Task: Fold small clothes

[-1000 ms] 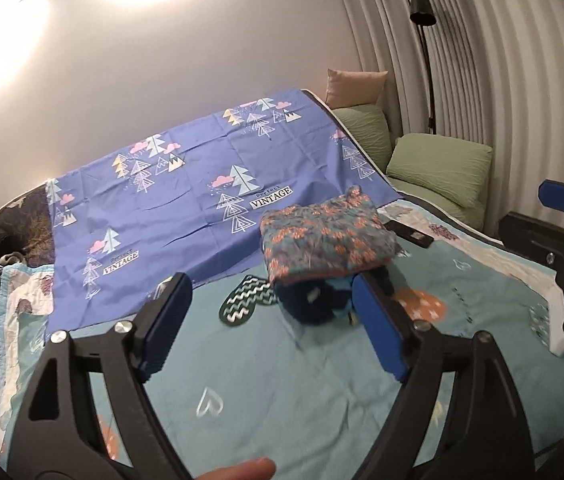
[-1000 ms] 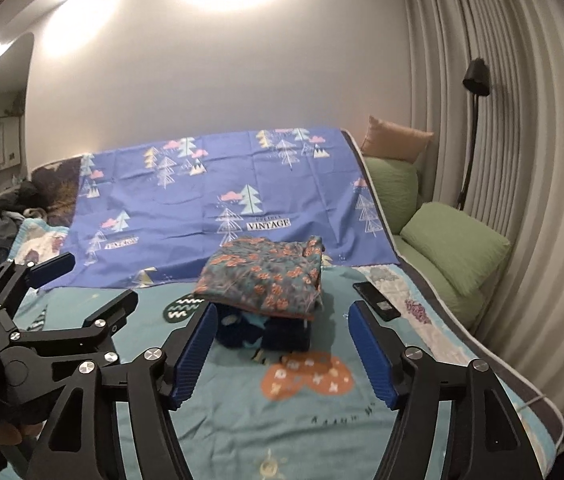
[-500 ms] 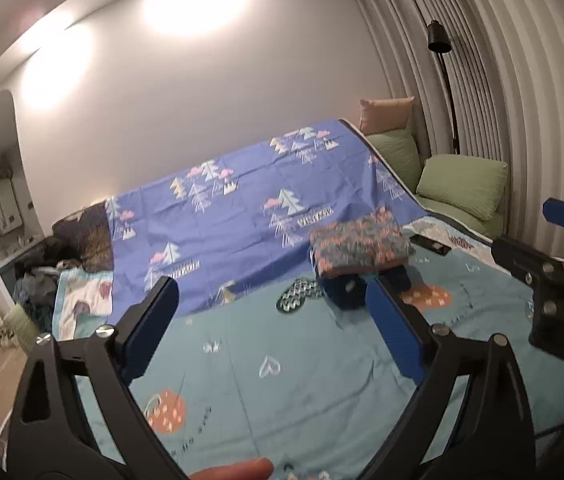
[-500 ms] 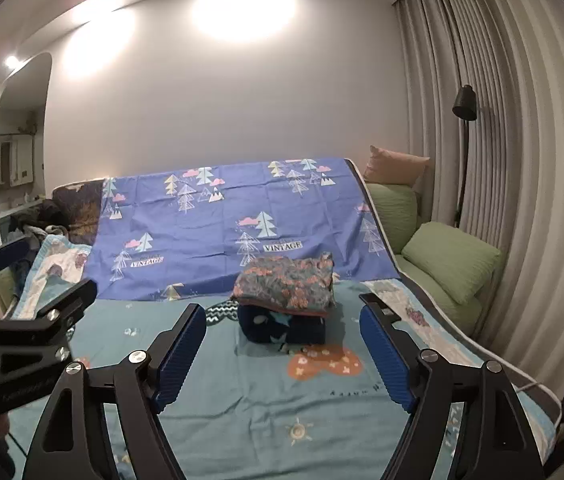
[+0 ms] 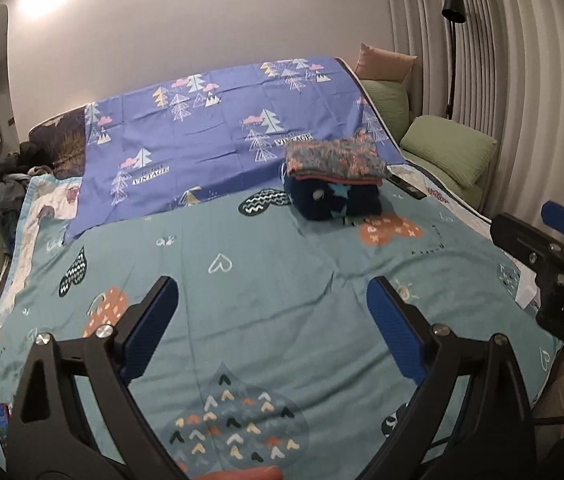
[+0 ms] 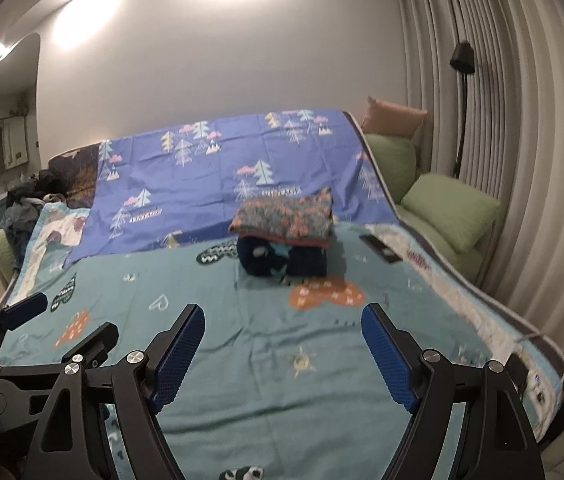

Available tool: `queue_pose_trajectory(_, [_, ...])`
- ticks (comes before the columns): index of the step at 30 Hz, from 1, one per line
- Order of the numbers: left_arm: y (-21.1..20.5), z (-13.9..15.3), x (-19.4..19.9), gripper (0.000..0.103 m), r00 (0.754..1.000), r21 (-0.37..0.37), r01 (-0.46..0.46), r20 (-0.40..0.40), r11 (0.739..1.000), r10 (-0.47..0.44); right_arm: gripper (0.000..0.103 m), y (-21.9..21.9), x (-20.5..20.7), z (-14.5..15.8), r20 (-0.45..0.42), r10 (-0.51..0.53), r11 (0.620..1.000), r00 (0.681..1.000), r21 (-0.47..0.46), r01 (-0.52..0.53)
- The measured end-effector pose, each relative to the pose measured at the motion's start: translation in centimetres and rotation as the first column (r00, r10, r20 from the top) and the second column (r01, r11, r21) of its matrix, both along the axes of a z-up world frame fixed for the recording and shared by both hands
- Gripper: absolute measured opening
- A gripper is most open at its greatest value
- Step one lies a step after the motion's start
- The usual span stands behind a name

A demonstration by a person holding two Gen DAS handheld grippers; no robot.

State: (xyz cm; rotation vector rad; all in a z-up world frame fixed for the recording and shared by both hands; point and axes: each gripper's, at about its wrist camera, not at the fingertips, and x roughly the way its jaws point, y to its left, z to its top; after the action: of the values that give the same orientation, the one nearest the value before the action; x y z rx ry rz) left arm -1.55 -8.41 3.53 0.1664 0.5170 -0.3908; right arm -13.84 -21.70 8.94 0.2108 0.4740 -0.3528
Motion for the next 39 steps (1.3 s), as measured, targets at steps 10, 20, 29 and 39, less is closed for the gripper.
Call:
queue_pose_trajectory(10, [-0.2,-0.7,-0.8,0.095,1.0,0.015,-0.001,-0.012,1.0,0.001,0.083,0.2,-0.4,-1.2,-0.025,-0.002,1.0,1.0,-0.001,0.002])
queue_pose_trajectory(20, [0.2,-0.8,-0.7,0.095,1.0,0.003,-0.001,-0.029,1.0,0.001,0.083,0.3,-0.2,-1.2,-0.029,-0.003,1.0,1.0,-0.012,0.002])
queue_pose_trajectory(29, [0.2,-0.9,-0.5,0.095,1.0,0.002,-0.002,-0.027,1.0,0.002,0.083,0.5,0.2,-1.6,-0.041,0.005,1.0,0.999,-0.02,-0.005])
queue_pose_trajectory(39, [0.2,-0.9,-0.5,0.095,1.0,0.002,-0.005,-0.029,1.0,0.005,0.083,0.6,0.6,-1.7,-0.044,0.003,1.0,0.999,-0.024,-0.004])
